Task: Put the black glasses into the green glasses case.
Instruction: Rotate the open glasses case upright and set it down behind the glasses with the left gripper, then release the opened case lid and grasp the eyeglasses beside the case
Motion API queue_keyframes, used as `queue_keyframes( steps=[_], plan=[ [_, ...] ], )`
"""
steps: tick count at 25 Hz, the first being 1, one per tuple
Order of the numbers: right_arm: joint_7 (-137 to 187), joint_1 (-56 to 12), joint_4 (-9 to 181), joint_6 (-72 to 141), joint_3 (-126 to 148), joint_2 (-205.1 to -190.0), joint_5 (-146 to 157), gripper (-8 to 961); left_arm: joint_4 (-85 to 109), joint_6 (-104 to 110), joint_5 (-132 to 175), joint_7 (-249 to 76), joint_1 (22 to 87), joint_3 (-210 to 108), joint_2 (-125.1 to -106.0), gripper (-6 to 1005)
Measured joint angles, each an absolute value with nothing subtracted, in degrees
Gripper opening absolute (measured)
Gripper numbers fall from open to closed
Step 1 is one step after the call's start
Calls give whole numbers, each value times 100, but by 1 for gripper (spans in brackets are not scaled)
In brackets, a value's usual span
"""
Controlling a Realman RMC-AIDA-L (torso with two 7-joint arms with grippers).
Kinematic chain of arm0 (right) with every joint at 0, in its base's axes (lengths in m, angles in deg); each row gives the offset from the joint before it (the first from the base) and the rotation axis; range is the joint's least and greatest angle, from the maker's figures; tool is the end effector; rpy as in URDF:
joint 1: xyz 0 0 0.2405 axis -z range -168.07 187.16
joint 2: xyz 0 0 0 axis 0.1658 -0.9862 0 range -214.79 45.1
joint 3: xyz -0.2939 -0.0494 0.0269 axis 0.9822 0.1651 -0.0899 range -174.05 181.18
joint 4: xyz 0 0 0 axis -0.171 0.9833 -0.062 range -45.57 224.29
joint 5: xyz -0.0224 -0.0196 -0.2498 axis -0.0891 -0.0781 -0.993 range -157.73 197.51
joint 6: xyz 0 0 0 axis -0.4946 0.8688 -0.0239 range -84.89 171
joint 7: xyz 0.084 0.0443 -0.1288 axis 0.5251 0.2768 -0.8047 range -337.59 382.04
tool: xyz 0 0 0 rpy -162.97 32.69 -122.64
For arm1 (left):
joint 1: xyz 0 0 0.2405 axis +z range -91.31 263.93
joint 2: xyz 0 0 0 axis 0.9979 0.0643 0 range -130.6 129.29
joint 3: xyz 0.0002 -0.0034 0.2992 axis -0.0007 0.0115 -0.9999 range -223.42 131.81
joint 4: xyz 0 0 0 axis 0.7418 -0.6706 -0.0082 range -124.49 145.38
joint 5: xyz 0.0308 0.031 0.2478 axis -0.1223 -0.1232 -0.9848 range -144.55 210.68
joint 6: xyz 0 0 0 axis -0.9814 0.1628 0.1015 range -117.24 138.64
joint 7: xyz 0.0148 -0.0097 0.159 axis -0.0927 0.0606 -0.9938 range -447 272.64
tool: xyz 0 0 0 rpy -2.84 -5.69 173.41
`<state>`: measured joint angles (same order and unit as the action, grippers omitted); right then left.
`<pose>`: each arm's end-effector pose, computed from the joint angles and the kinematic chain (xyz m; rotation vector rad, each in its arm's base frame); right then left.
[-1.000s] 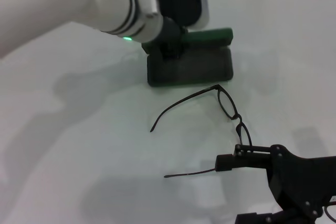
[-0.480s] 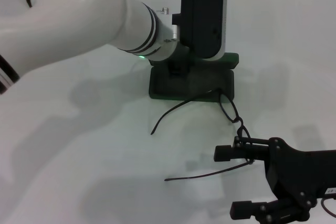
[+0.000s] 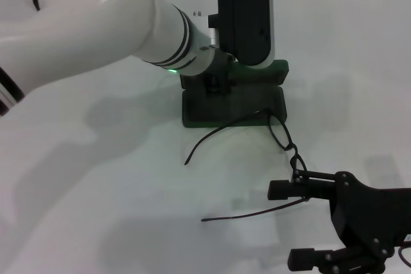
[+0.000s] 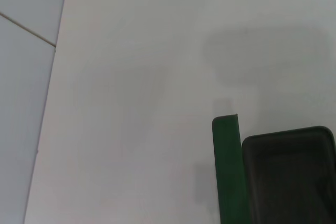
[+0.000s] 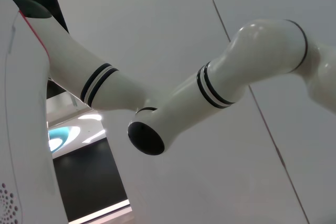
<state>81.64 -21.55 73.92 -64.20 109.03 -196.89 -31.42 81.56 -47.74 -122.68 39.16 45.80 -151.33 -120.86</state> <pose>0.2675 0.2890 -0.0789 2.5979 -0.3221 -1.2080 -0.1325 0.4446 -0.1346 -2.5921 0.3074 0.5838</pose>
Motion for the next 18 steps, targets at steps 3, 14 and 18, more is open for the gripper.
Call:
queue_keyframes(
  steps=[3, 14, 18],
  plan=[
    [8164, -2128, 7402, -6411, 10899, -19668, -3125, 851, 8310, -4842, -12260, 3944, 4626, -15119, -12087, 349],
    [9320, -2188, 6909, -6110, 10349, -19095, -3176, 834, 11312, -5143, -11392, 4283, 5952, -14675, -12077, 409],
    [10648, -2209, 5851, -5853, 9824, -18674, -3770, 803, 11786, -5137, -9726, 3783, 6590, -14021, -12054, 408]
  ],
)
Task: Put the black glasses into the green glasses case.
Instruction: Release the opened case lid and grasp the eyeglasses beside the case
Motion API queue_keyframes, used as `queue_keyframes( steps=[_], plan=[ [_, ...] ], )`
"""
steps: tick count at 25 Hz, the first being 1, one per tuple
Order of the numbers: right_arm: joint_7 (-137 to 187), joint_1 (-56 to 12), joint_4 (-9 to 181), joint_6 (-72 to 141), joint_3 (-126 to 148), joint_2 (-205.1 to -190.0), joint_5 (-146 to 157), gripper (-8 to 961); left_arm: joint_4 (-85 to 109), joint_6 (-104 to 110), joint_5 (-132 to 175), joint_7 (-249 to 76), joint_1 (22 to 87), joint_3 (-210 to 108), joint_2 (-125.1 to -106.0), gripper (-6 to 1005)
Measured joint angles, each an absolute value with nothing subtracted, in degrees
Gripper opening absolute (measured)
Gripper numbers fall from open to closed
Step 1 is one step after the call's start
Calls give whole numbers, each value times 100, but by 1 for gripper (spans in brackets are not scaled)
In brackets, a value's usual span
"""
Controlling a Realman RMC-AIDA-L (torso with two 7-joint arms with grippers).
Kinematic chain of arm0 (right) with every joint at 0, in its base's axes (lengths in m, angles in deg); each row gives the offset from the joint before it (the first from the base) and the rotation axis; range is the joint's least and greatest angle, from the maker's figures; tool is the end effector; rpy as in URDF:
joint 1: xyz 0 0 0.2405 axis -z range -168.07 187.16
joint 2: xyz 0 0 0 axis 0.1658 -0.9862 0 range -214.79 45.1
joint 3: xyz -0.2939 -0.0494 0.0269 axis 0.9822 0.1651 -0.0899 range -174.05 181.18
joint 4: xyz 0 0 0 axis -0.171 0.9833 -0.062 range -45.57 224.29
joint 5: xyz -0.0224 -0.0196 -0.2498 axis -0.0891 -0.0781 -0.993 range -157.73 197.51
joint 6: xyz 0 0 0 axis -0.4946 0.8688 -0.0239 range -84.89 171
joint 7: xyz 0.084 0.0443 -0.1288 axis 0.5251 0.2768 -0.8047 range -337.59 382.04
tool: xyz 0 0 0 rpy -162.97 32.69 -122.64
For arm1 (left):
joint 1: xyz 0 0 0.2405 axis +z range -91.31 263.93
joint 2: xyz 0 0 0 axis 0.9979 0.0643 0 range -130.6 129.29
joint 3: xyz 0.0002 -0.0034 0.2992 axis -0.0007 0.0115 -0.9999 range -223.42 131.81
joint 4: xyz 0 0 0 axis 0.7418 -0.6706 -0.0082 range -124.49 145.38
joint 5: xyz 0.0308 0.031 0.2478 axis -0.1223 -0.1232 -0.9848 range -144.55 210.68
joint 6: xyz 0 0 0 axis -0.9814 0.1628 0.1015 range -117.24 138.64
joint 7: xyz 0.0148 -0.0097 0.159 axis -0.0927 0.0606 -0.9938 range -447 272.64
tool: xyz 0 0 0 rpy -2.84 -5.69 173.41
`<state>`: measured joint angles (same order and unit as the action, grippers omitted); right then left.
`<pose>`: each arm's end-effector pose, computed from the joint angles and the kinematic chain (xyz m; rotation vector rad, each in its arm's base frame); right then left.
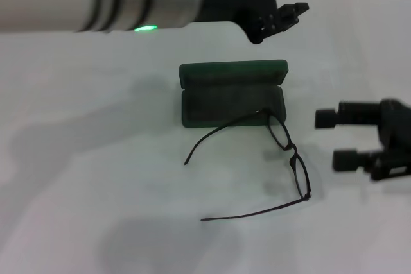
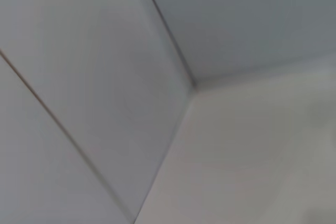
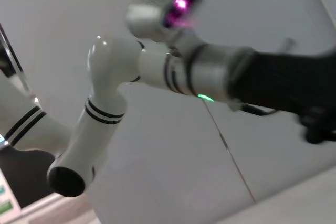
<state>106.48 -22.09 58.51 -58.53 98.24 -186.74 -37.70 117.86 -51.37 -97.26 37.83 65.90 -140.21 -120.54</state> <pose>0.2537 0.3598 0.0050 2.6985 -0.5088 -1.0045 -0.0573 0.3731 -0.0192 -2.5593 0.1090 -0.2534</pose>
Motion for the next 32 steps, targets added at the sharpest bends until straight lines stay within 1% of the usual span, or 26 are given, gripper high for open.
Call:
queue_keyframes(
  steps=[2, 3, 5, 6, 7, 8, 9, 10, 12, 13, 14, 15, 16, 20, 25, 28, 32],
  plan=[
    [11555, -2237, 5312, -5862, 9210, -18593, -4458, 802, 11810, -5161, -8669, 3315, 6932, -13712, -12053, 407],
    [12277, -2252, 4908, -5900, 8701, -18595, -5091, 801, 11801, -5171, -8218, 3115, 7109, -13592, -12052, 406],
    [13174, -2235, 4267, -5935, 8081, -18682, -6020, 799, 11788, -5190, -7557, 2796, 7404, -13394, -12052, 405],
    [13648, -2201, 3768, -5934, 7694, -18831, -6689, 799, 11786, -5194, -7300, 2646, 7557, -13308, -12052, 405],
    [13976, -2176, 3381, -5933, 7414, -18946, -7207, 798, 11781, -5205, -7102, 2478, 7737, -13226, -12051, 405],
    [14251, -2164, 2993, -5893, 7188, -19107, -7761, 797, 11773, -5209, -6980, 2356, 7860, -13171, -12051, 405],
    [14610, -2158, 2454, -5823, 6954, -19336, -8480, 796, 11751, -5214, -6916, 2249, 7973, -13122, -12054, 405],
    [14828, -2166, 2164, -5779, 6875, -19473, -8941, 796, 11711, -5228, -6869, 2152, 8044, -13079, -12058, 404],
    [15324, -2247, 1473, -5675, 6792, -19809, -10099, 795, 11578, -5269, -6821, 2005, 8113, -13009, -12063, 404],
    [15536, -2300, 1268, -5648, 6789, -19929, -10548, 795, 11339, -5329, -6737, 1837, 8105, -12920, -12062, 404],
    [15756, -2383, 1166, -5627, 6844, -20001, -10877, 795, 11263, -5344, -6688, 1779, 8091, -12893, -12061, 404],
    [16123, -2525, 1098, -5580, 6975, -20044, -11200, 795, 11086, -5371, -6576, 1658, 8058, -12816, -12054, 404],
    [16293, -2608, 1097, -5552, 7058, -20046, -11301, 795, 10897, -5425, -6411, 1488, 8025, -12719, -12050, 404],
    [17301, -3290, 1531, -5266, 7481, -20041, -11720, 795, 10118, -5892, -5726, 746, 7896, -12146, -12045, 403],
    [17949, -4028, 2359, -5013, 7789, -20077, -11936, 795, 9175, -6687, -5229, 270, 7447, -11382, -12042, 403],
    [18132, -4287, 2698, -4908, 8033, -20094, -12041, 796, 8777, -7136, -5204, 120, 7215, -11102, -12027, 402],
    [18218, -4402, 3009, -4765, 8163, -20098, -11898, 796, 8568, -7256, -5184, -3, 7147, -10995, -12022, 402]
  ],
)
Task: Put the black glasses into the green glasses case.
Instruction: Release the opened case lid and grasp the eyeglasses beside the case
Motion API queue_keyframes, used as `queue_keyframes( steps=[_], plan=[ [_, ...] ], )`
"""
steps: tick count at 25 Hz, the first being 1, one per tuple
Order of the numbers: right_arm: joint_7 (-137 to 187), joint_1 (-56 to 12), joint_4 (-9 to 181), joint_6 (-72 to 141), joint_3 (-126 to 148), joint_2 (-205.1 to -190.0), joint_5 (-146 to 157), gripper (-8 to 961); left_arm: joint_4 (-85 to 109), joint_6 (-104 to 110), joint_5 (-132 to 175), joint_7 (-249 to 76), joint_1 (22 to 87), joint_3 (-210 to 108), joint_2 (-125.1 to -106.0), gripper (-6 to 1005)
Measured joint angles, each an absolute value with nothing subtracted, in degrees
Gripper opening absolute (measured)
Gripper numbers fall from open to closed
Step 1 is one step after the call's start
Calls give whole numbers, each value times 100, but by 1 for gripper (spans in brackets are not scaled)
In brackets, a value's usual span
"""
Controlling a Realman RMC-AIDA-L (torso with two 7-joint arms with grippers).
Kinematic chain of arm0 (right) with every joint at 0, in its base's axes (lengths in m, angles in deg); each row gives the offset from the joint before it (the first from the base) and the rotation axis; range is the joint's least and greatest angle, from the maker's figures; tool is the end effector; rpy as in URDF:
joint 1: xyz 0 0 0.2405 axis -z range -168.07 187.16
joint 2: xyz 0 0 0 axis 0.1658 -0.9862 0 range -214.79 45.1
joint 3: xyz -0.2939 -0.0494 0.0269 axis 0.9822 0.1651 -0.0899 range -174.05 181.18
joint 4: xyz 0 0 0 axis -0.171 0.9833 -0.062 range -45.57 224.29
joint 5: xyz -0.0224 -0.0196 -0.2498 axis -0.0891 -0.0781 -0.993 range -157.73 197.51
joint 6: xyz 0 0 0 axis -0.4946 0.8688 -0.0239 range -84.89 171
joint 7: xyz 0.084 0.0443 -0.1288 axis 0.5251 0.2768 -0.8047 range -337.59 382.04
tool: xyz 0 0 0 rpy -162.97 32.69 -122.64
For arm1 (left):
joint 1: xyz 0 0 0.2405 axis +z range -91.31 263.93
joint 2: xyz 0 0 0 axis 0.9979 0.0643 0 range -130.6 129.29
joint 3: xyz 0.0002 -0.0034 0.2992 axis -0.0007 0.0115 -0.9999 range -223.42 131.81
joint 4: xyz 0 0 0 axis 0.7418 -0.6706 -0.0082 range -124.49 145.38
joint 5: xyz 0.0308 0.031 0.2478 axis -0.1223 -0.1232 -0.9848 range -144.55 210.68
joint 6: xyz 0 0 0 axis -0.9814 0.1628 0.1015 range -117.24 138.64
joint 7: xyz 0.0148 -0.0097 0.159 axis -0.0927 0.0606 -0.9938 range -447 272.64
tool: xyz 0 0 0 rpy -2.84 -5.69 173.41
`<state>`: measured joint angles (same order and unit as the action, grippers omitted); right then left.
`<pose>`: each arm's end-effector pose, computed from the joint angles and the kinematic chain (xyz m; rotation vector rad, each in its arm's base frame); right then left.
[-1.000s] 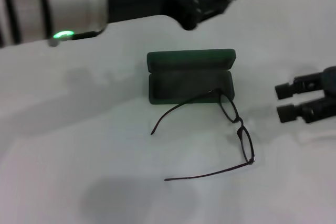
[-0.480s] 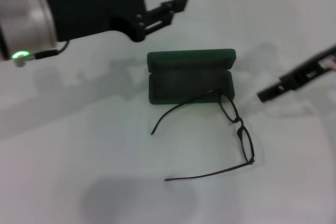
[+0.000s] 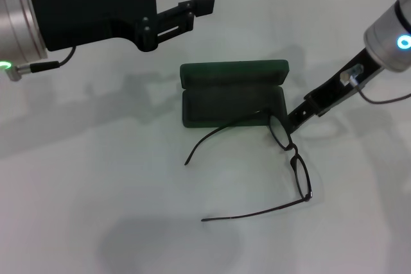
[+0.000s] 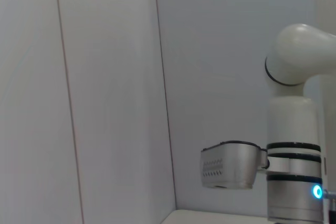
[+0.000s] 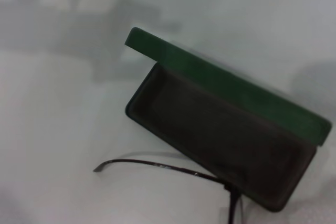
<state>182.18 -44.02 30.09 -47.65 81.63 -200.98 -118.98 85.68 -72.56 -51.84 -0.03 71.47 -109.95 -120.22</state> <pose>0.1262 0.4596 -0.0572 -2.6508 1.1913 -0.4498 -0.2065 0.3729 0.0422 -2.5560 -0.1302 -0.9133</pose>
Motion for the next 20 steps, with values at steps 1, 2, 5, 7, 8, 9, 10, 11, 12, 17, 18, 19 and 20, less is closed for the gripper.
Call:
queue_keyframes(
  steps=[1, 2, 5, 7, 8, 9, 10, 11, 12, 17, 18, 19, 20],
  plan=[
    [18220, -4402, 3086, -4735, 8177, -20099, -11839, 796, 8533, -7258, -5178, -26, 7143, -10979, -12022, 401],
    [18221, -4396, 3143, -4708, 8196, -20099, -11782, 796, 8511, -7261, -5174, -55, 7140, -10969, -12021, 401],
    [18225, -4348, 3311, -4573, 8369, -20101, -11581, 796, 8431, -7273, -5168, -126, 7125, -10956, -12020, 401],
    [18227, -4341, 3422, -4458, 8497, -20103, -11515, 796, 8352, -7277, -5166, -132, 7099, -10954, -12018, 401],
    [18227, -4343, 3498, -4400, 8564, -20103, -11480, 796, 8314, -7278, -5165, -133, 7084, -10954, -12018, 401],
    [18227, -4349, 3562, -4356, 8623, -20103, -11452, 796, 8285, -7278, -5162, -133, 7071, -10954, -12018, 400],
    [18226, -4359, 3622, -4312, 8686, -20104, -11434, 796, 8247, -7283, -5159, -133, 7056, -10953, -12018, 400],
    [18225, -4378, 3678, -4256, 8757, -20103, -11423, 796, 8230, -7298, -5158, -134, 7046, -10953, -12018, 400],
    [18223, -4393, 3724, -4165, 8867, -20104, -11415, 795, 8219, -7329, -5156, -136, 7031, -10954, -12018, 400],
    [18186, -4395, 3858, -3808, 9106, -20103, -11261, 771, 8152, -7460, -5132, -144, 6960, -10955, -12033, 399],
    [18175, -4389, 3884, -3759, 9133, -20103, -11211, 763, 8106, -7461, -5114, -145, 6945, -10952, -12032, 399],
    [18169, -4382, 3901, -3722, 9167, -20103, -11166, 755, 8025, -7463, -5077, -155, 6918, -10950, -12026, 399],
    [18165, -4376, 3917, -3685, 9198, -20103, -11125, 747, 7943, -7469, -5029, -173, 6887, -10946, -12016, 399]
  ],
)
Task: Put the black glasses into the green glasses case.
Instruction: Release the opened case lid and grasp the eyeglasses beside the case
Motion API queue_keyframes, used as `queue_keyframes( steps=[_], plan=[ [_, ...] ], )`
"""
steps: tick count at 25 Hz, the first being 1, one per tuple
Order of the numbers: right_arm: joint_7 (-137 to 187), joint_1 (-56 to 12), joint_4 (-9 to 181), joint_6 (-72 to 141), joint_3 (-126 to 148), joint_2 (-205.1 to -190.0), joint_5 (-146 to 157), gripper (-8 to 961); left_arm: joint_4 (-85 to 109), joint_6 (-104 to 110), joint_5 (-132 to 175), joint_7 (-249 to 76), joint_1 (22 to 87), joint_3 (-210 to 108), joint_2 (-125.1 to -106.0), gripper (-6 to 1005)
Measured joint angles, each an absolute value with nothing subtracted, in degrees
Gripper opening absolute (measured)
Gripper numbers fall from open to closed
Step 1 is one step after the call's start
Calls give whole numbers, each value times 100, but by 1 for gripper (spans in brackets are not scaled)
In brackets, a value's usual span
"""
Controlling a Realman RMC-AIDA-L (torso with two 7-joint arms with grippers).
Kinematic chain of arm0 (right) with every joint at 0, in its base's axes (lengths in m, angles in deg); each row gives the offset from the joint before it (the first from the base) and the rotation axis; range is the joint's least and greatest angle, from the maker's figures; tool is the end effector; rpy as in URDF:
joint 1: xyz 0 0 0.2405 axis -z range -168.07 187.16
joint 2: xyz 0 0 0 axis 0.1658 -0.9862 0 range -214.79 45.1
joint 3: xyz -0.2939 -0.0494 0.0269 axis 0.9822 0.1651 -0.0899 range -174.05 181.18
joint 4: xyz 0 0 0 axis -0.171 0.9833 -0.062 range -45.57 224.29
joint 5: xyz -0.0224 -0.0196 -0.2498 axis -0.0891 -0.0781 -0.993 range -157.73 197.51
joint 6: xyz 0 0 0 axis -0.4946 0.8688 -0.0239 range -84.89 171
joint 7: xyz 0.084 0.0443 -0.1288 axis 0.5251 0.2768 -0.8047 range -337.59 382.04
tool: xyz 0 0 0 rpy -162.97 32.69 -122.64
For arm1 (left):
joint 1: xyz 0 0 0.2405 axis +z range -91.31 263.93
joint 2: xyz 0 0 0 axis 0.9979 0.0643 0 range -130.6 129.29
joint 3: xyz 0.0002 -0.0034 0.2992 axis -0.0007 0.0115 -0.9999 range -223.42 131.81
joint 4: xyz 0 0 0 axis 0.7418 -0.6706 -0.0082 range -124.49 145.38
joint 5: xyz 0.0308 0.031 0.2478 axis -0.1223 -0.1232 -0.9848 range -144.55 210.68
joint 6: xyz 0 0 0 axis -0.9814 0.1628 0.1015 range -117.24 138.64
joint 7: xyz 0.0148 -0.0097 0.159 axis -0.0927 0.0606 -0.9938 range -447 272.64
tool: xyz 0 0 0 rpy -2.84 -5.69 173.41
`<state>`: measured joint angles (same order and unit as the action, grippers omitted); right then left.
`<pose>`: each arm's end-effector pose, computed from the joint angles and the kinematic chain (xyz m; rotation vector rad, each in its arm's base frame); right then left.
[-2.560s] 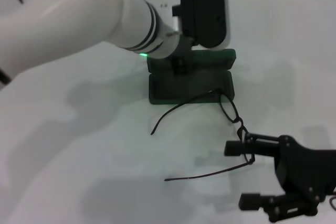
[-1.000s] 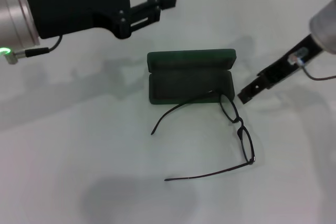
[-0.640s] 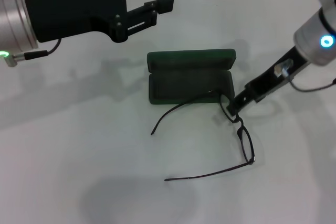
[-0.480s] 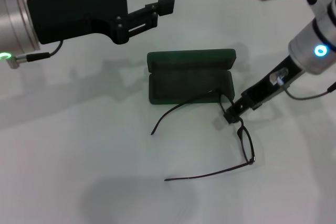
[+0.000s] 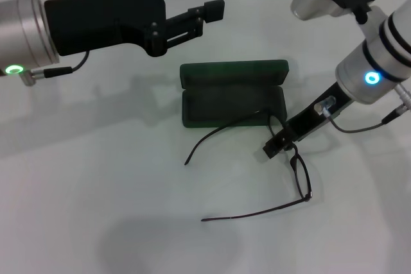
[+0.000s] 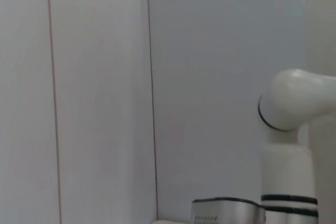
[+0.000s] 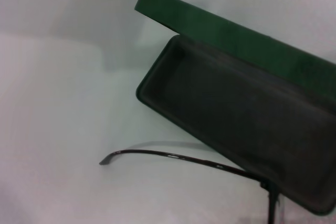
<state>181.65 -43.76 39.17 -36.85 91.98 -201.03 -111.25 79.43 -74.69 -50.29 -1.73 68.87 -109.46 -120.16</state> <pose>0.1473 0.4515 -0.1085 -2.6815 1.2229 -0.4542 -0.2099 0.3777 0.0292 -2.5881 -0.1637 -0.9881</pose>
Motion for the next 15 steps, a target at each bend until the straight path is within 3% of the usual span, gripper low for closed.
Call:
queue_keyframes(
  steps=[8, 15],
  plan=[
    [18152, -4385, 4139, -3519, 9533, -20103, -10715, 684, 7607, -7585, -4911, -345, 6771, -10803, -12007, 398],
    [18189, -4374, 4190, -3469, 9731, -20103, -10588, 687, 7483, -7656, -4884, -492, 6809, -10805, -12014, 398]
  ],
)
